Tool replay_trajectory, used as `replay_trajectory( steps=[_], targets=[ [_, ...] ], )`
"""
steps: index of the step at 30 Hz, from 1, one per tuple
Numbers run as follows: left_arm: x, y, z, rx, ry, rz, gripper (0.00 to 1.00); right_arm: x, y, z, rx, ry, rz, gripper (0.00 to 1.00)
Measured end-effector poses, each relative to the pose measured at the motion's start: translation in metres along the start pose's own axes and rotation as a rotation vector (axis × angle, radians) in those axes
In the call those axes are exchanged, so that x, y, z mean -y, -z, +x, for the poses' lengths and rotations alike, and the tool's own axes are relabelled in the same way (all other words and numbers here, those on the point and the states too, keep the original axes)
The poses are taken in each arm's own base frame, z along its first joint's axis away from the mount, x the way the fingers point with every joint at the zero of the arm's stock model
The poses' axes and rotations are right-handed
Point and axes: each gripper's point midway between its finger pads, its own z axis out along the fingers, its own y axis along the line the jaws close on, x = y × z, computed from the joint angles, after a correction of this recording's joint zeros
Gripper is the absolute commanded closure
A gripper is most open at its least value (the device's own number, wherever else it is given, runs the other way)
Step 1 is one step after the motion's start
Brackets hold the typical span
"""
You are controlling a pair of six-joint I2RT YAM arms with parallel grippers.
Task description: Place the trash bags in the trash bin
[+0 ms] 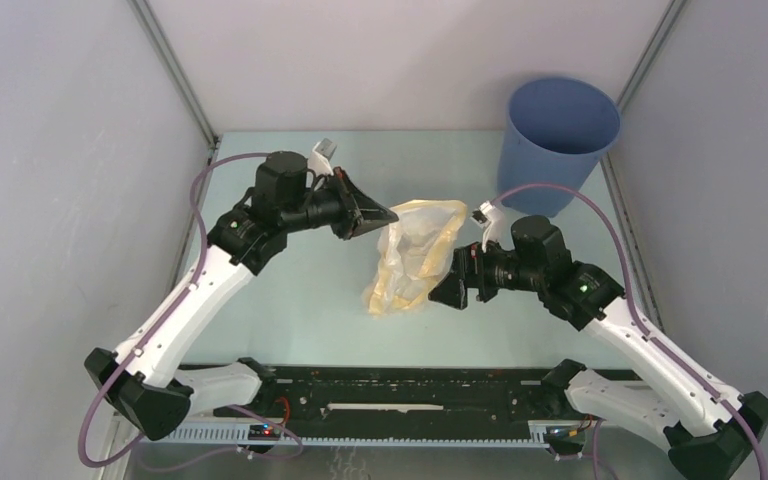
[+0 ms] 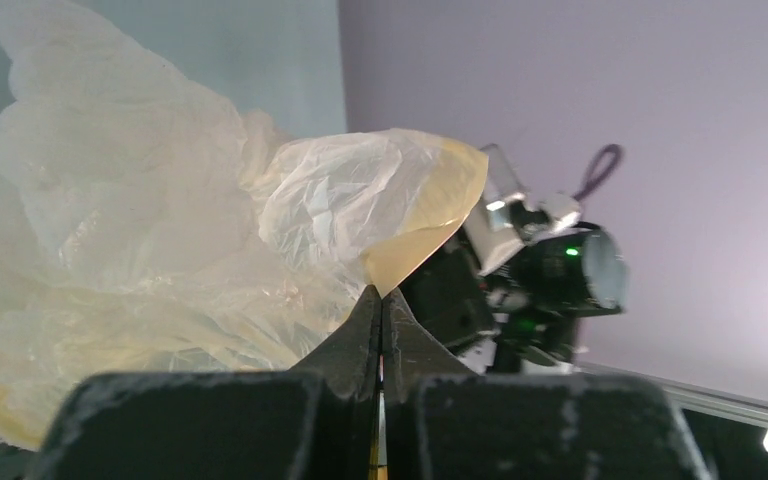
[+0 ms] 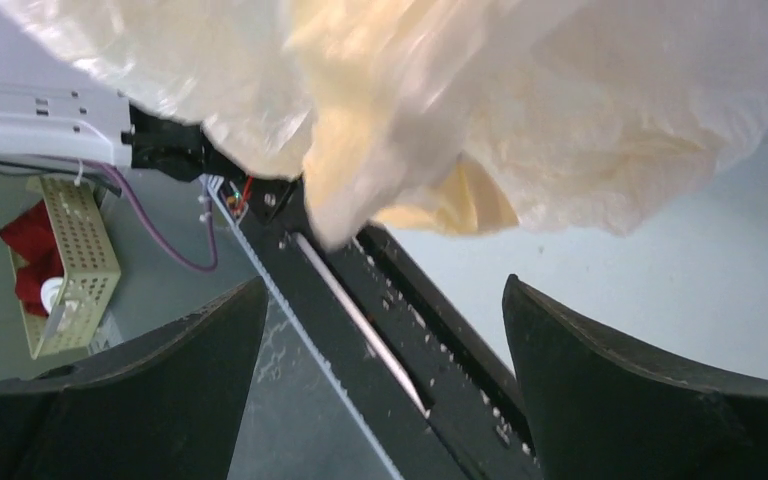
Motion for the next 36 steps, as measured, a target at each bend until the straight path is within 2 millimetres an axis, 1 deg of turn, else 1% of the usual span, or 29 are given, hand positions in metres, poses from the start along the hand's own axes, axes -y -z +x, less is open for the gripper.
replay_trajectory(
  steps=[3,8,12,13,17,20,21,25,26,27,28,29,30,31,32,33,36],
  targets=[
    [0.015,0.003,-0.002,0.005,0.050,0.064,1.00,0.001,-0.009,-0.005,0.058,0.006,-0.022,0.04],
    [0.042,0.014,-0.008,0.029,0.108,0.175,1.00,-0.001,-0.020,-0.026,0.197,0.044,-0.027,0.03],
    [0.057,0.020,-0.012,0.039,0.158,0.242,1.00,0.007,-0.025,-0.032,0.269,0.065,0.005,0.02],
    [0.060,0.021,-0.013,0.038,0.165,0.254,1.00,0.009,-0.025,-0.036,0.291,0.069,0.021,0.02],
    [0.065,0.024,-0.015,0.040,0.179,0.280,1.00,0.010,-0.018,-0.060,0.403,0.107,0.049,0.01],
    [0.063,0.026,-0.014,0.040,0.191,0.279,1.00,0.006,-0.013,-0.073,0.451,0.127,0.049,0.01],
    [0.062,0.026,-0.013,0.039,0.196,0.278,1.00,0.004,-0.013,-0.078,0.464,0.130,0.044,0.01],
    [0.060,0.027,-0.012,0.040,0.199,0.275,1.00,-0.001,-0.022,-0.089,0.491,0.129,0.019,0.06],
    [0.060,0.027,-0.013,0.041,0.199,0.276,1.00,-0.001,-0.025,-0.090,0.490,0.122,0.017,0.09],
    [0.060,0.027,-0.013,0.043,0.199,0.276,1.00,0.000,-0.028,-0.092,0.491,0.114,0.014,0.18],
    [0.060,0.028,-0.014,0.045,0.199,0.277,1.00,0.000,-0.030,-0.092,0.491,0.113,0.011,0.34],
    [0.060,0.028,-0.015,0.048,0.199,0.278,1.00,0.000,-0.032,-0.093,0.488,0.108,0.008,0.46],
    [0.060,0.029,-0.016,0.053,0.199,0.278,1.00,0.000,-0.033,-0.094,0.485,0.111,0.004,0.56],
    [0.059,0.031,-0.018,0.061,0.199,0.279,1.00,0.000,-0.033,-0.095,0.482,0.098,-0.002,0.68],
    [0.059,0.033,-0.022,0.073,0.199,0.279,1.00,-0.001,-0.032,-0.097,0.479,0.088,-0.013,0.88],
    [0.057,0.035,-0.025,0.085,0.199,0.277,1.00,-0.002,-0.030,-0.100,0.477,0.076,-0.027,1.00],
    [0.046,0.045,-0.036,0.137,0.190,0.259,0.99,-0.005,-0.022,-0.104,0.476,0.055,-0.053,1.00]
  ],
)
